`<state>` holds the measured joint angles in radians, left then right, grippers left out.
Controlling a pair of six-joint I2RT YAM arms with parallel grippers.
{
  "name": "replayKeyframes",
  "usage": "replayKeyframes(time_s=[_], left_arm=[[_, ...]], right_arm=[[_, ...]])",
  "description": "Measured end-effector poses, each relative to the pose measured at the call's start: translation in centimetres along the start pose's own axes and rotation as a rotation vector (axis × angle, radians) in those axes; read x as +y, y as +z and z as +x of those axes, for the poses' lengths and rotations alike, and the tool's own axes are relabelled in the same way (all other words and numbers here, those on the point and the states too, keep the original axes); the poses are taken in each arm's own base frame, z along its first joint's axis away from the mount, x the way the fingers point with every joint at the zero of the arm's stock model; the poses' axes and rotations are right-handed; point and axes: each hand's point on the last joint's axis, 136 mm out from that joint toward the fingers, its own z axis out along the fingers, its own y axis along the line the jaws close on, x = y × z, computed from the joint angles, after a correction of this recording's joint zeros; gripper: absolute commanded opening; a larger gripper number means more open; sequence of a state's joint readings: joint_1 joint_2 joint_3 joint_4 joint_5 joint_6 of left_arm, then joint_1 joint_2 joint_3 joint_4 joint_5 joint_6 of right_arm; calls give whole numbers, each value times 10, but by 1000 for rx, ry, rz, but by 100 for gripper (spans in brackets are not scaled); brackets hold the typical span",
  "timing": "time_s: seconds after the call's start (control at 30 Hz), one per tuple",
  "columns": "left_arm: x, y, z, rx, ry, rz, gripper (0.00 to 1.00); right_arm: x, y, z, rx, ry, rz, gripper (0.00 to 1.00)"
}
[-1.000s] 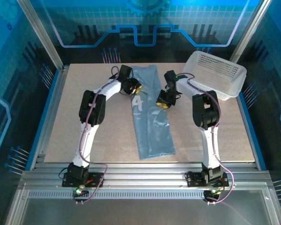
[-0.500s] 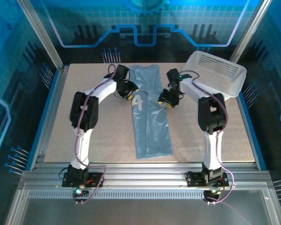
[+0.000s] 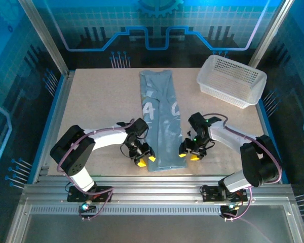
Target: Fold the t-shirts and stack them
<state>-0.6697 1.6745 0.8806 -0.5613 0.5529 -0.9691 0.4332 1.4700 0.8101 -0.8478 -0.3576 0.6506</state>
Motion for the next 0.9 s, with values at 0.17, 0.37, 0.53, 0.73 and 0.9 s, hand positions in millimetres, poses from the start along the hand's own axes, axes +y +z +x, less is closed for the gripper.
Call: replayKeyframes(time_s=[0.17,0.37,0.53,0.73,0.9], left_arm=[[-5,7,7,14,4,12,44],[-3,21,13,30,-4,-9,37],[2,24,16,33,-10,-49,42],[12,12,17,-21,-24,-95,43],[24,7,23,-39,-48,-100,44]], right_arm=[[-4,12,13,52,11,-22,54],[-2,19,11,57,11,-47,50],[-3,28,8,73,19,-41,47],[-5,33,9,89,31,-18,35],[-5,33,9,100,42,-8,39]])
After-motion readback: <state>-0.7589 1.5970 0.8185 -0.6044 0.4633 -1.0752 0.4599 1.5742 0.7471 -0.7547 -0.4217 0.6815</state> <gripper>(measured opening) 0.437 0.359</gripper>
